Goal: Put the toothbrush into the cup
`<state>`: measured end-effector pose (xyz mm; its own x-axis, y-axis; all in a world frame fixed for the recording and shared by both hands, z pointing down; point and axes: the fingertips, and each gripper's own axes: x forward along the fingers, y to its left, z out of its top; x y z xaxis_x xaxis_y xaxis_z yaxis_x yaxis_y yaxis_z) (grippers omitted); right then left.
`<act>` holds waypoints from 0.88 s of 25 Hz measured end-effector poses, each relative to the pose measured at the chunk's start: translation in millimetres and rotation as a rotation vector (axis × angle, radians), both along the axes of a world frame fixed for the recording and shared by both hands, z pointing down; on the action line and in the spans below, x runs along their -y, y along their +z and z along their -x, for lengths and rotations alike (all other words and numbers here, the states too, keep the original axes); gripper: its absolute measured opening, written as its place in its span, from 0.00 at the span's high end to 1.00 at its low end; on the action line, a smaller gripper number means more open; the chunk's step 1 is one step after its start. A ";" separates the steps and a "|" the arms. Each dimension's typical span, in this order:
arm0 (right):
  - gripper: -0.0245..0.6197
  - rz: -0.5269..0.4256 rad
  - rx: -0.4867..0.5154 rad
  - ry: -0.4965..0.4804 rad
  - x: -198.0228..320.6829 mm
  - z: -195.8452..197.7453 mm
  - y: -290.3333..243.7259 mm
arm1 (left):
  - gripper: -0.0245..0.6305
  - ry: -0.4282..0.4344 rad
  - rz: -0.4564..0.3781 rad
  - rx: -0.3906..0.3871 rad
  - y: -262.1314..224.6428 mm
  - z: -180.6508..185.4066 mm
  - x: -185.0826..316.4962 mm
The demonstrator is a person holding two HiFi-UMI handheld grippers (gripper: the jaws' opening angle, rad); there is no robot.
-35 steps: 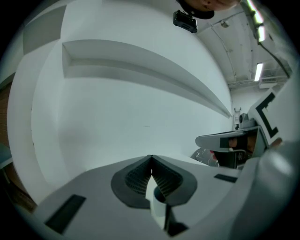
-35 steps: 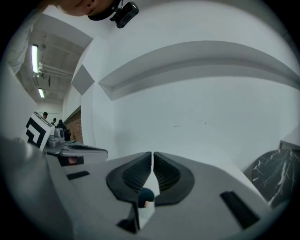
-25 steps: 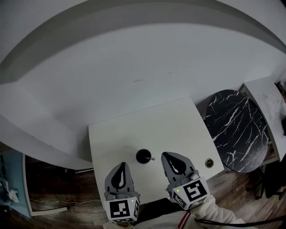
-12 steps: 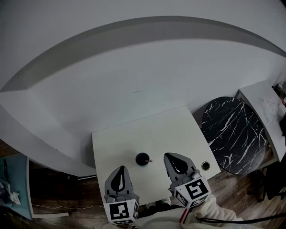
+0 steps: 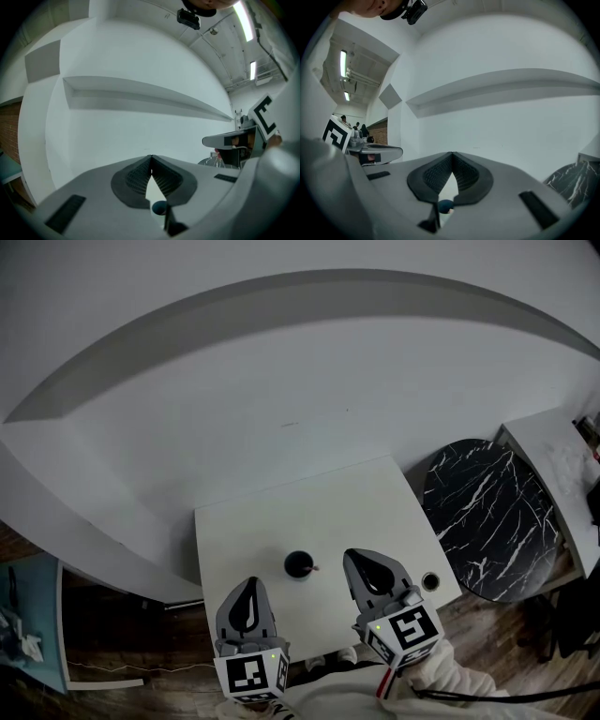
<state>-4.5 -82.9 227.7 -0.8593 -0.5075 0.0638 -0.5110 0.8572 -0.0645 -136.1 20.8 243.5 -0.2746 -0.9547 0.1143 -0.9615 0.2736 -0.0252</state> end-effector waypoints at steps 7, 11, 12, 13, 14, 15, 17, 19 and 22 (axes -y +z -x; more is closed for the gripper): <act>0.95 0.014 -0.002 0.008 -1.5 -2.5 4.1 | 0.95 0.010 0.006 0.000 3.0 -6.0 1.0; 0.95 0.023 -0.005 0.010 -1.5 -4.6 8.0 | 0.95 0.012 0.017 -0.005 5.3 -8.3 0.5; 0.95 0.026 -0.006 0.012 -1.4 -5.4 9.0 | 0.95 0.012 0.019 -0.007 6.1 -8.7 0.2; 0.95 0.027 -0.006 0.014 -1.2 -6.1 9.9 | 0.95 0.012 0.021 -0.008 7.4 -9.1 -0.1; 0.95 0.028 -0.006 0.016 -1.1 -6.8 10.5 | 0.95 0.013 0.021 -0.009 9.1 -9.5 -0.6; 0.95 0.030 -0.006 0.018 -1.0 -7.2 10.9 | 0.95 0.014 0.021 -0.009 10.6 -9.8 -0.9; 0.95 0.034 -0.005 0.022 -1.0 -7.7 11.6 | 0.95 0.016 0.022 -0.011 11.9 -10.5 -1.3; 0.95 0.035 -0.004 0.026 -1.0 -7.4 11.8 | 0.95 0.018 0.021 -0.014 11.7 -10.4 -1.9; 0.95 0.034 -0.005 0.029 0.6 -6.3 11.3 | 0.95 0.018 0.021 -0.013 8.4 -9.0 -0.7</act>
<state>1.8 -83.5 238.9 -0.8438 -0.5298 0.0852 -0.5361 0.8393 -0.0905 -127.1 21.5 252.0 -0.2560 -0.9568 0.1381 -0.9665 0.2560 -0.0179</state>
